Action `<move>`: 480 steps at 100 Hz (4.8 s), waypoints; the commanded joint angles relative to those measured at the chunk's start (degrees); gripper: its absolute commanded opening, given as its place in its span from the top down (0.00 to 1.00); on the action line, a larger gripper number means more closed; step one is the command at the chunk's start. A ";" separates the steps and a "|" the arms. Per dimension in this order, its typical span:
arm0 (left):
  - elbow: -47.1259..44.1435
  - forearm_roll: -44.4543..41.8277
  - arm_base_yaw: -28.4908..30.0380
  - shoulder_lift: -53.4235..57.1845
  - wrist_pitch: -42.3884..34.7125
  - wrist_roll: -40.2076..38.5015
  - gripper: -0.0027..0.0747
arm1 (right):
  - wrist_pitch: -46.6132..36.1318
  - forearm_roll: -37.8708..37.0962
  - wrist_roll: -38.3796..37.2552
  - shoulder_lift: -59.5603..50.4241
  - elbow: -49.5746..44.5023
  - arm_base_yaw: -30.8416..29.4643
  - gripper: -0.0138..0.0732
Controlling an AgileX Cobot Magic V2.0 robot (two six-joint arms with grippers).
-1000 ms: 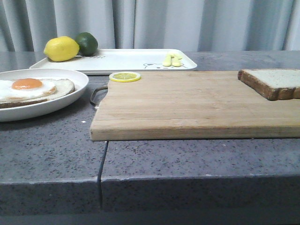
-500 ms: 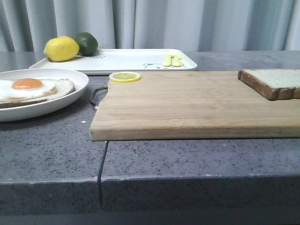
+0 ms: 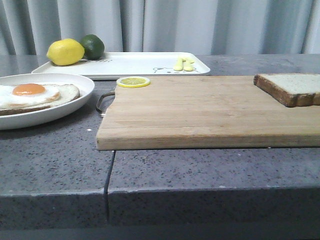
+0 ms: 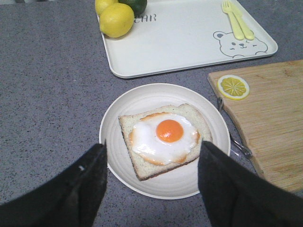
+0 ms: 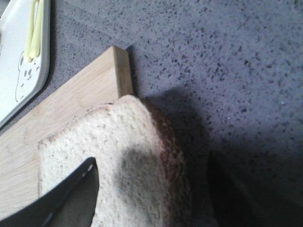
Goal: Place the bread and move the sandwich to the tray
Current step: 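Grasp the white bread slice with the right gripper and lift it, then carry the bread with the right gripper over the egg toast plate, then lower the bread onto the egg and open the right gripper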
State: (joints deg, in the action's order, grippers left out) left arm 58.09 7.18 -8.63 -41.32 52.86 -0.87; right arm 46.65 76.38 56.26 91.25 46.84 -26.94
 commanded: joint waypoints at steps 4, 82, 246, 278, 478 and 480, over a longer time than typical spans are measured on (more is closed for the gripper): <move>1.93 0.76 -0.40 -0.31 -3.63 -0.05 0.47 | 2.50 2.29 1.00 -1.14 1.20 -0.36 0.27; 1.93 0.76 -0.40 -0.31 -3.63 -0.05 0.47 | 4.55 2.24 1.00 0.65 1.20 -0.36 0.75; 1.93 0.76 -0.40 -0.31 -3.63 -0.05 0.47 | -24.40 31.42 -7.12 -6.65 17.13 57.22 0.91; 1.93 0.76 -0.40 -0.31 -3.63 -0.05 0.47 | -33.52 31.42 -15.39 5.41 27.93 67.38 0.91; 1.93 0.76 -0.40 -0.31 -3.63 -0.05 0.47 | -43.19 23.04 -12.00 4.95 29.97 68.12 0.22; 1.93 0.76 -0.40 -0.31 -3.63 -0.05 0.47 | -43.13 21.79 -12.00 4.20 29.97 67.64 0.22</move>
State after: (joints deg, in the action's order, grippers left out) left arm 58.09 7.28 -8.63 -41.32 52.86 -0.87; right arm 2.54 102.12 43.10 101.33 75.42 42.64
